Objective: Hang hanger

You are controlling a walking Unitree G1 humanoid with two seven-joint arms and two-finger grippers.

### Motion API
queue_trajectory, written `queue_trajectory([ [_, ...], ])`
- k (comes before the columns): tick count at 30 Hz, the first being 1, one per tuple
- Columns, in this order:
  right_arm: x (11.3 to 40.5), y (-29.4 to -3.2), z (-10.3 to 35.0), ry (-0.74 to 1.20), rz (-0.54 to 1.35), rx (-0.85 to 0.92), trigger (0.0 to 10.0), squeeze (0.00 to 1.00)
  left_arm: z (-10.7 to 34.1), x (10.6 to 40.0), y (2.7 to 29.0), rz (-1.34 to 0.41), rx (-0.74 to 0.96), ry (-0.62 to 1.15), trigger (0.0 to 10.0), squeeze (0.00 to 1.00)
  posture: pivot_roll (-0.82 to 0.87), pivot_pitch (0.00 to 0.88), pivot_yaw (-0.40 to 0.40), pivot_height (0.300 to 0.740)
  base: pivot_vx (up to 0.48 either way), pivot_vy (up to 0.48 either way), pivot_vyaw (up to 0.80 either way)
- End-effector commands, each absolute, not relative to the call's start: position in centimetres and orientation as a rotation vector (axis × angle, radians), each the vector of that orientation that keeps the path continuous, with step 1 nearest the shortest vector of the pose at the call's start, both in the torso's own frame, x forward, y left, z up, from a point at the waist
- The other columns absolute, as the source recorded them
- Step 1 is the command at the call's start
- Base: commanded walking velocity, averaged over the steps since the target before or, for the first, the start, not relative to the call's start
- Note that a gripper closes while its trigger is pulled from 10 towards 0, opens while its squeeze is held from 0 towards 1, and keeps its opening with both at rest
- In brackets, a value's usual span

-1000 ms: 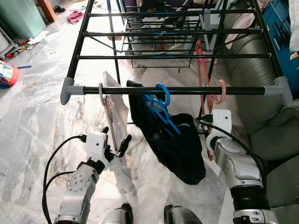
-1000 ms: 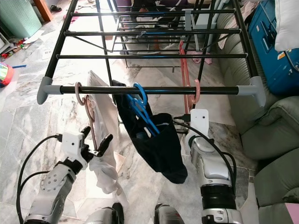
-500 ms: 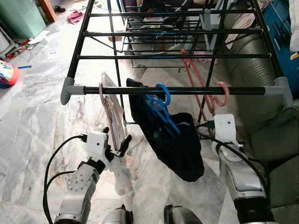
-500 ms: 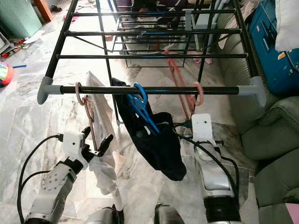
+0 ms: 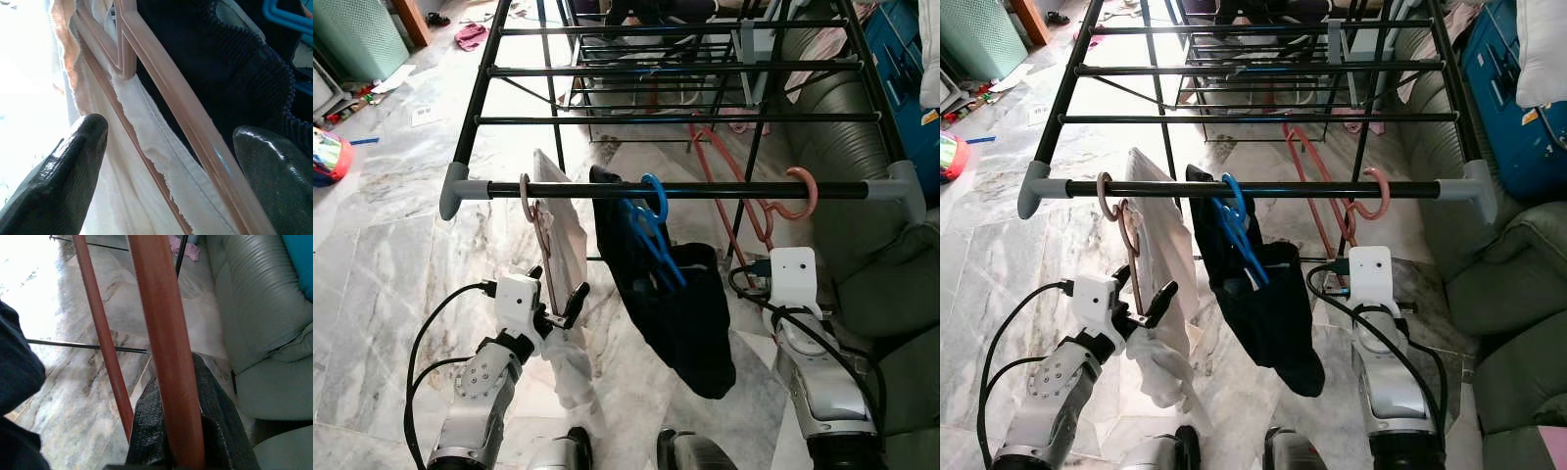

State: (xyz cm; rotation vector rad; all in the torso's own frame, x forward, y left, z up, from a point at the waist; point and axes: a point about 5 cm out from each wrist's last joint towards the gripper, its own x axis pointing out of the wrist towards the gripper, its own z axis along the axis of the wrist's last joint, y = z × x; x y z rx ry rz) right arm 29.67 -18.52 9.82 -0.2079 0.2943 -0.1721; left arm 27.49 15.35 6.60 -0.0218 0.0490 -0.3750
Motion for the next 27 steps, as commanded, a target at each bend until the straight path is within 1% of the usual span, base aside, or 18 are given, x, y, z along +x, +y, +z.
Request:
queue_trajectory([
  [1,29.3,-18.1,9.7,0.291,-0.160,-0.198,10.0,0.27,6.2,27.3,15.8,-0.373,-0.006,0.065,10.0,0.00,-0.10,0.197,0.064,0.740,0.000,0.000,0.00],
  [2,29.2,-18.0,9.5,0.295,-0.157,-0.188,10.0,1.00,6.2,27.4,15.7,-0.373,-0.005,0.065,10.0,0.00,-0.10,0.197,0.064,0.740,0.000,0.000,0.00],
  [12,29.1,-17.8,9.5,0.295,-0.160,-0.204,10.0,1.00,6.1,27.4,15.7,-0.368,-0.004,0.067,10.0,0.00,-0.10,0.191,0.062,0.740,0.000,0.000,0.00],
  [13,29.1,-17.9,9.6,0.286,-0.167,-0.206,10.0,0.95,6.1,27.4,15.7,-0.367,-0.004,0.068,10.0,0.00,-0.10,0.195,0.061,0.740,0.000,0.000,0.00],
  [14,29.1,-17.9,9.7,0.280,-0.172,-0.207,10.0,0.95,6.1,27.4,15.7,-0.367,-0.004,0.068,10.0,0.00,-0.10,0.195,0.061,0.740,0.000,0.000,0.00],
  [15,29.1,-18.0,9.7,0.273,-0.175,-0.204,10.0,0.61,6.1,27.4,15.7,-0.366,-0.003,0.068,10.0,0.00,-0.10,0.195,0.061,0.740,0.000,0.000,0.00],
  [16,29.1,-18.0,9.7,0.273,-0.175,-0.204,10.0,0.61,6.1,27.4,15.7,-0.366,-0.003,0.068,10.0,0.00,-0.10,0.195,0.061,0.740,0.000,0.000,0.00],
  [17,29.0,-18.0,9.9,0.259,-0.182,-0.203,10.0,0.00,6.2,27.4,15.7,-0.358,0.001,0.065,10.0,0.00,-0.10,0.197,0.061,0.740,0.000,0.000,0.00],
  [20,28.6,-18.0,9.7,0.260,-0.179,-0.201,10.0,0.00,6.4,27.4,15.8,-0.352,-0.023,0.044,10.0,0.03,-0.10,0.199,0.062,0.740,0.000,0.000,0.00],
  [21,28.4,-18.0,9.4,0.275,-0.180,-0.200,10.0,0.00,6.6,27.4,15.9,-0.350,-0.041,0.034,10.0,0.61,-0.10,0.199,0.062,0.740,0.000,0.000,0.00],
  [22,28.4,-18.0,9.3,0.280,-0.181,-0.199,10.0,0.00,6.7,27.4,15.9,-0.349,-0.046,0.032,10.0,0.61,-0.10,0.199,0.062,0.740,0.000,0.000,0.00],
  [23,28.3,-17.9,9.2,0.282,-0.181,-0.198,10.0,0.00,6.6,27.4,16.0,-0.341,-0.040,0.036,10.0,0.71,-0.10,0.199,0.062,0.740,0.000,0.000,0.00],
  [24,28.3,-17.8,9.2,0.283,-0.180,-0.196,10.0,0.00,6.7,27.4,16.1,-0.332,-0.022,0.038,10.0,0.63,-0.10,0.199,0.062,0.740,0.000,0.000,0.00],
  [25,28.2,-17.8,9.2,0.283,-0.179,-0.196,10.0,0.00,6.7,27.4,16.1,-0.331,-0.015,0.038,10.0,0.63,-0.10,0.199,0.062,0.740,0.000,0.000,0.00],
  [26,28.3,-17.7,9.1,0.284,-0.176,-0.194,10.0,0.00,6.8,27.5,16.5,-0.296,0.035,0.027,10.0,0.40,-0.10,0.199,0.062,0.740,0.000,0.000,0.00],
  [27,28.3,-17.7,9.1,0.284,-0.176,-0.194,10.0,0.00,6.8,27.5,16.5,-0.296,0.035,0.027,10.0,0.40,-0.10,0.199,0.062,0.740,0.000,0.000,0.00],
])
